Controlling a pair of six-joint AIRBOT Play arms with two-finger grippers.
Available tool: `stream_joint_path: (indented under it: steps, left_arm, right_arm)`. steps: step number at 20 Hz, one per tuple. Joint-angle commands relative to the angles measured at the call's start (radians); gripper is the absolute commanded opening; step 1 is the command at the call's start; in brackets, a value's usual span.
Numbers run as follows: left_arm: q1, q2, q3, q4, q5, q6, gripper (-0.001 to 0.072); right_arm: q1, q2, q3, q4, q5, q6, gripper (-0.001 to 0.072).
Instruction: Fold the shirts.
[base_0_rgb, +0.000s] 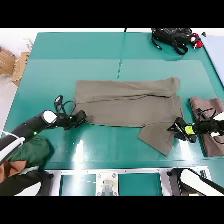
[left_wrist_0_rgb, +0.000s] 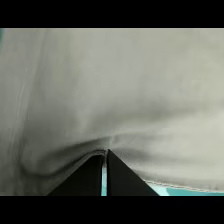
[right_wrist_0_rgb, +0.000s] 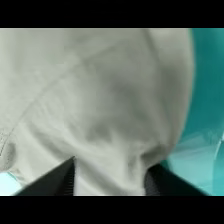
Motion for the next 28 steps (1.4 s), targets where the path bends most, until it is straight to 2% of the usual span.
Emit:
stream_joint_path:
  steps: [1,3,6,10,14,18,20,28]
  left_arm:
    - [0.063,0.000,0.025,0.015,-0.080,0.059,0.0024]
    - [0.085,0.000,0.025,0.018,-0.114,0.091,0.0024]
    - [0.088,0.002,0.037,0.083,-0.189,0.111,0.0023]
    - [0.088,0.004,0.117,0.282,-0.423,0.102,0.0023]
    - [0.088,0.004,0.238,0.352,-0.589,0.107,0.0023]
    - [0.088,-0.015,0.387,0.358,-0.563,0.135,0.0023]
    - [0.088,-0.092,0.489,0.380,-0.569,0.141,0.0023]
    - [0.088,-0.486,0.921,0.415,-0.573,0.141,0.0024]
  right_arm:
    - [0.031,-0.002,-0.002,0.047,0.009,-0.044,0.0071]
    - [0.029,0.000,-0.001,0.045,0.042,-0.045,0.0019]
    - [0.029,0.026,-0.001,0.000,0.095,-0.042,0.0018]
    - [0.027,0.103,0.014,-0.095,0.143,0.021,0.0017]
    - [0.026,0.142,0.111,-0.111,0.213,0.058,0.0018]
    - [0.073,0.121,0.246,-0.020,0.156,0.061,0.0018]
    - [0.126,0.058,0.340,-0.002,0.113,0.062,0.0018]
    - [0.193,-0.403,0.818,0.081,0.051,0.061,0.0019]
